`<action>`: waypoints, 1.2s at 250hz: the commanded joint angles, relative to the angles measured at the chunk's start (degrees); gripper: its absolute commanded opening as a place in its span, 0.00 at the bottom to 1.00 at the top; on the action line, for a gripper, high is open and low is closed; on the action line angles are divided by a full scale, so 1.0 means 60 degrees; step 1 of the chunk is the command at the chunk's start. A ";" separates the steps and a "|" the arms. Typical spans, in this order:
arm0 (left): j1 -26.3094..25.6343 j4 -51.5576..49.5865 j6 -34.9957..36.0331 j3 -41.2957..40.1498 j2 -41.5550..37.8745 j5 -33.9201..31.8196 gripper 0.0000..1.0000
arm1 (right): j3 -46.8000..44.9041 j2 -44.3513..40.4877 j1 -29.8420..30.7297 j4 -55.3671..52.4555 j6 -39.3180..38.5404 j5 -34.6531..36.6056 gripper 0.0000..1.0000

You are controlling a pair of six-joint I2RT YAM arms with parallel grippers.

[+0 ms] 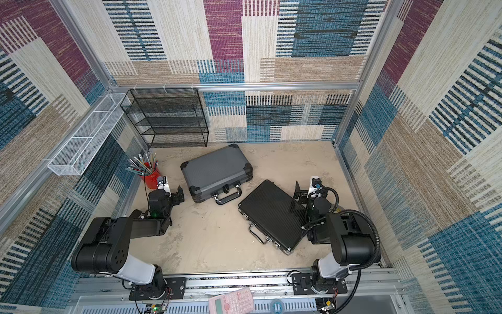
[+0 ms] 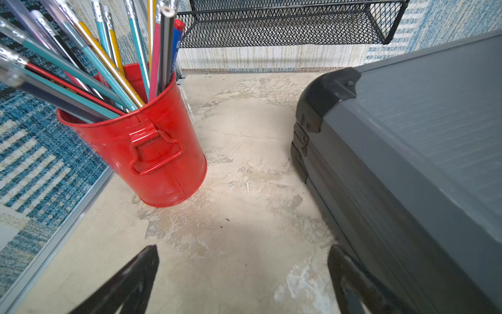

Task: Open the poker set cases
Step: Adjust the poker set case at the center of the board.

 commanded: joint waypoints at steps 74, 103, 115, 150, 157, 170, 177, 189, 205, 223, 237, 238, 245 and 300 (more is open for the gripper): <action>-0.0005 0.0178 -0.0017 0.0015 -0.0012 0.0048 0.98 | 0.0012 -0.0008 0.0004 0.0324 0.0017 -0.0008 0.99; 0.0002 0.0150 -0.0015 0.0013 -0.0011 0.0047 0.98 | -0.0004 -0.0015 0.0005 0.0332 0.0018 -0.0014 0.99; 0.0002 0.0155 -0.0028 0.0024 -0.0017 0.0048 0.98 | -0.0008 -0.0008 0.0000 0.0331 0.0016 -0.0024 0.99; 0.0003 0.0160 -0.0016 0.0016 -0.0014 0.0050 0.98 | -0.0006 -0.0010 0.0012 0.0340 0.0017 -0.0023 0.99; 0.0008 0.0166 -0.0056 0.0021 -0.0012 0.0048 0.98 | -0.0013 -0.0015 0.0007 0.0342 0.0016 -0.0015 0.99; 0.0004 0.0165 -0.0017 0.0023 -0.0016 0.0050 0.98 | -0.0006 -0.0008 0.0001 0.0334 0.0012 -0.0017 0.99; 0.0000 0.0162 -0.0017 0.0017 -0.0012 0.0051 0.98 | -0.0006 -0.0010 0.0003 0.0332 0.0016 -0.0007 1.00; 0.0000 0.0163 -0.0025 0.0022 -0.0016 0.0052 0.98 | -0.0010 -0.0009 0.0007 0.0332 0.0023 -0.0008 0.99; 0.0004 0.0163 -0.0028 0.0023 -0.0022 0.0056 0.98 | -0.0006 -0.0008 0.0013 0.0337 0.0017 -0.0014 0.99; 0.0004 0.0161 -0.0017 0.0016 -0.0014 0.0060 0.98 | -0.0006 -0.0009 0.0002 0.0331 0.0017 -0.0011 0.99; 0.0011 0.0158 -0.0023 0.0013 -0.0025 0.0060 0.98 | -0.0006 -0.0025 0.0000 0.0333 0.0018 -0.0014 0.99; 0.0005 0.0162 -0.0033 0.0012 -0.0018 0.0061 0.98 | -0.0006 -0.0016 -0.0001 0.0331 0.0009 -0.0008 0.99; 0.0014 0.0136 -0.0016 0.0028 -0.0013 0.0069 0.98 | -0.0006 -0.0006 0.0001 0.0334 0.0017 -0.0010 0.99; 0.0124 0.0014 -0.0084 0.0070 -0.0036 0.0338 0.98 | 0.0028 -0.0132 0.0000 0.0260 0.0030 -0.0027 0.99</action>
